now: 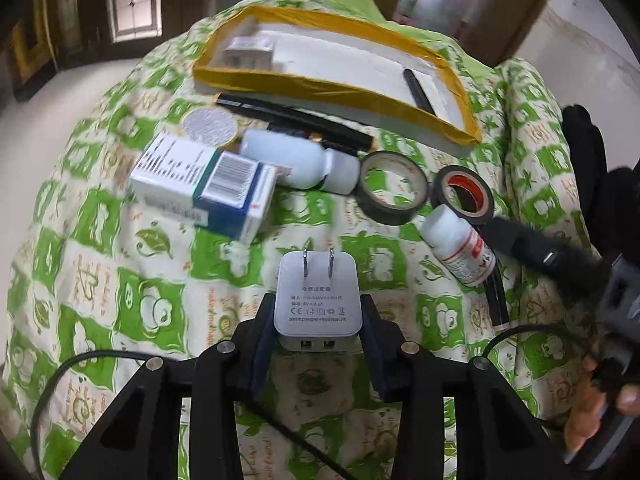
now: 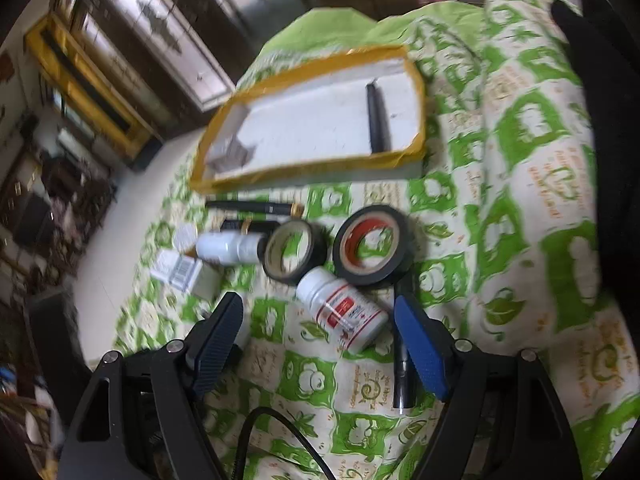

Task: Organize rigid objects
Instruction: 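Grasp the white red-label bottle with the right gripper while the left holds the charger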

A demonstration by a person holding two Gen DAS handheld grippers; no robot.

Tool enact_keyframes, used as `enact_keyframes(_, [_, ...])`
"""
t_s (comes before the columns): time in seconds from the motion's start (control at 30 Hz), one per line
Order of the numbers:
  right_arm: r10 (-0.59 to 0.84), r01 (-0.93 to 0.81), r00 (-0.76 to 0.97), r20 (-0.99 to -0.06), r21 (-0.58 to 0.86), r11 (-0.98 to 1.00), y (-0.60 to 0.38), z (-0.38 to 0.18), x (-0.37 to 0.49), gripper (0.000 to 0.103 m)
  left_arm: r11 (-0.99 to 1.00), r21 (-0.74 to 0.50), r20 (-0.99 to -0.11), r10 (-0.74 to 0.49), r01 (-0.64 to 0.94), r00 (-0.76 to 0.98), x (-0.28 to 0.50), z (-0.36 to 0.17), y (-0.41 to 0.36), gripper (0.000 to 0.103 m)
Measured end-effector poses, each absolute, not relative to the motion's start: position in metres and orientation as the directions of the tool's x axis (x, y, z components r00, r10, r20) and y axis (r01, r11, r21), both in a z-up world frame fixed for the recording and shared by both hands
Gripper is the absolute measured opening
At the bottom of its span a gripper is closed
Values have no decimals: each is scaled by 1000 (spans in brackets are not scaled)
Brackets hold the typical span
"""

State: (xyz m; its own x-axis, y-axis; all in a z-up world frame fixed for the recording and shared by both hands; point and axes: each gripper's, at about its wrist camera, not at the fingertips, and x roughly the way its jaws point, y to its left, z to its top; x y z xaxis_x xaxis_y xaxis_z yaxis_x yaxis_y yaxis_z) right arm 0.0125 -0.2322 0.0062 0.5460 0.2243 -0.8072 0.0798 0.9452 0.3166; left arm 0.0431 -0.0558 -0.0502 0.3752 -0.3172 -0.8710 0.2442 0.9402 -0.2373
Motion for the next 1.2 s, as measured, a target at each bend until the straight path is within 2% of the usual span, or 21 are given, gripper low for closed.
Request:
enact_keyframes(0.07, [204, 62, 513, -834, 273, 960, -224, -2, 17, 65, 943, -232, -881, -307, 237, 361, 45, -55, -57, 42])
enact_keyframes(0.17, [131, 63, 474, -871, 182, 981, -216, -15, 25, 61, 944, -222, -887, -299, 243, 351, 45, -57, -59, 42])
enact_keyframes(0.23, [87, 61, 461, -883, 129, 990, -212, -21, 31, 53, 943, -227, -887, -303, 243, 348, 45, -58, -59, 42])
enact_keyframes(0.27, [77, 59, 449, -890, 116, 991, -211, -25, 35, 48, 943, -229, -887, -305, 242, 348, 46, -58, -59, 42])
enact_keyframes(0.4, [69, 37, 414, -908, 92, 995, -204, -38, 41, 42, 944, -225, -888, -301, 243, 347, 47, -59, -59, 42])
enact_keyframes(0.7, [101, 14, 424, -900, 118, 993, -201, -33, 35, 36, 946, -200, -890, -284, 256, 356, 47, -61, -66, 43])
enact_keyframes(1.2, [122, 9, 441, -889, 141, 990, -197, -31, 41, 35, 945, -174, -885, -274, 277, 378, 47, -59, -74, 42])
